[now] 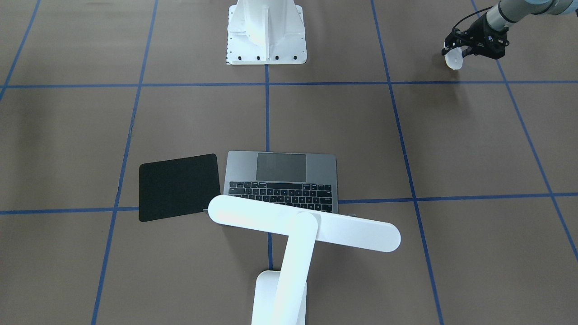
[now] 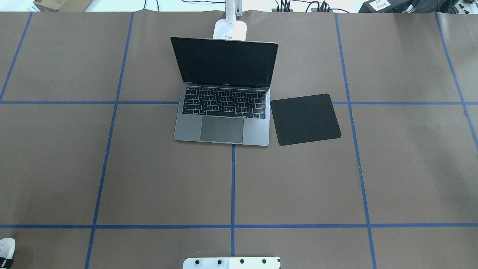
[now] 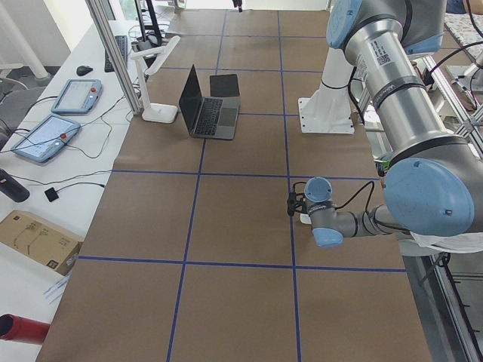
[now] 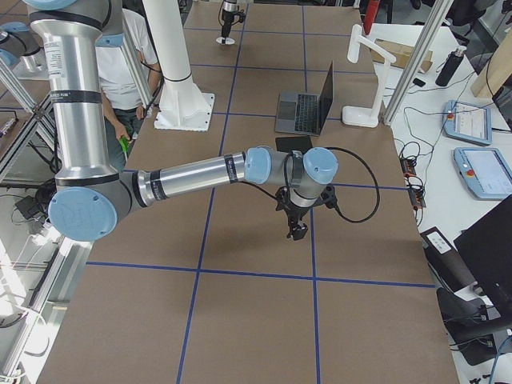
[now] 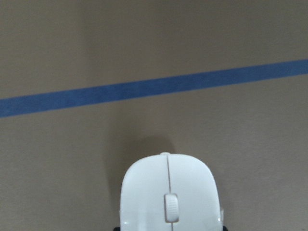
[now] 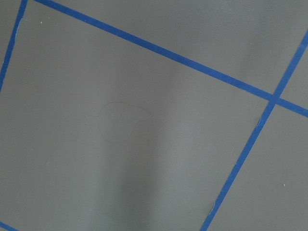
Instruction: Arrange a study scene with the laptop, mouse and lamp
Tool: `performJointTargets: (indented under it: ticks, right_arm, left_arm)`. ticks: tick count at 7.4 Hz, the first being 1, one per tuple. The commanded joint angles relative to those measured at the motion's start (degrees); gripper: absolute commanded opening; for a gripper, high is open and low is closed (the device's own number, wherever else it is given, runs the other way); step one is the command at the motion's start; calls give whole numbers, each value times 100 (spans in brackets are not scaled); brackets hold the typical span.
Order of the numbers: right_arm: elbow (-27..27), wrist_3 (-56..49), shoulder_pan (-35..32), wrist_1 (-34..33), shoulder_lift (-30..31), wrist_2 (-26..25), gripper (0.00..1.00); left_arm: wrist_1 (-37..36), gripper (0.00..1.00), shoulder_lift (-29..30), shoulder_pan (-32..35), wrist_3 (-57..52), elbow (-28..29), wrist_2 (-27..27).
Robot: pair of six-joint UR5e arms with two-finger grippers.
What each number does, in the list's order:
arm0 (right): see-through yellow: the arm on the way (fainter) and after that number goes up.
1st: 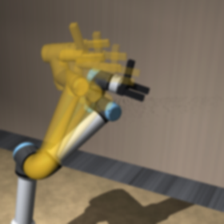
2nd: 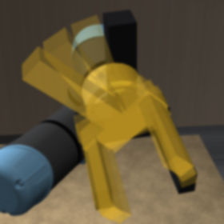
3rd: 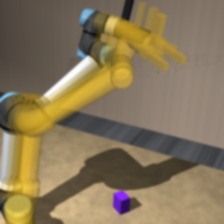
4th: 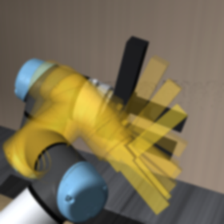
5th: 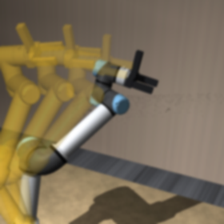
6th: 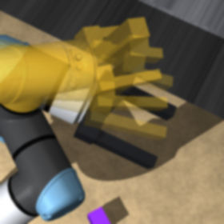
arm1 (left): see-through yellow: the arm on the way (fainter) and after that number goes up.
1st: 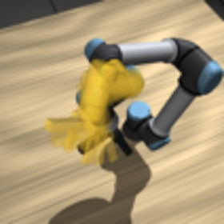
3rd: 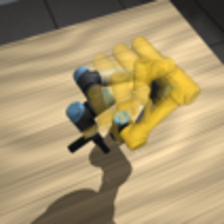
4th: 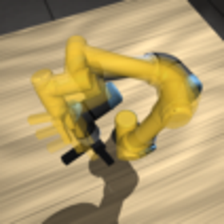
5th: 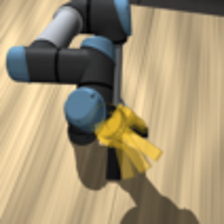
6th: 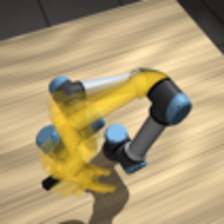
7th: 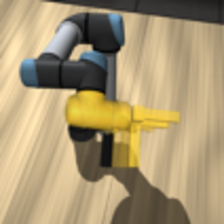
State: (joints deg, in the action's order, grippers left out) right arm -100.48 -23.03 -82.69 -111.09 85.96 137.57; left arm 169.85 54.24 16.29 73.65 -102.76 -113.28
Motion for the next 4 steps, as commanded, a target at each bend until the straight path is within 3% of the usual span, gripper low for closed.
performJointTargets:
  ticks: [1, 3, 4]
  right_arm:
    - [54, 0, 7, 0, -18, 7, 99]
    - [107, 0, 7, 0, -36, 15, 99]
    - [142, 0, 7, 0, -62, 15, 99]
  left_arm:
    - [-40, 69, 42, 242, 0, -497, -1]
    - [-1096, 69, 286, 462, 0, -1278, -1]
    - [-1904, 69, 854, 620, 0, -1482, -1]
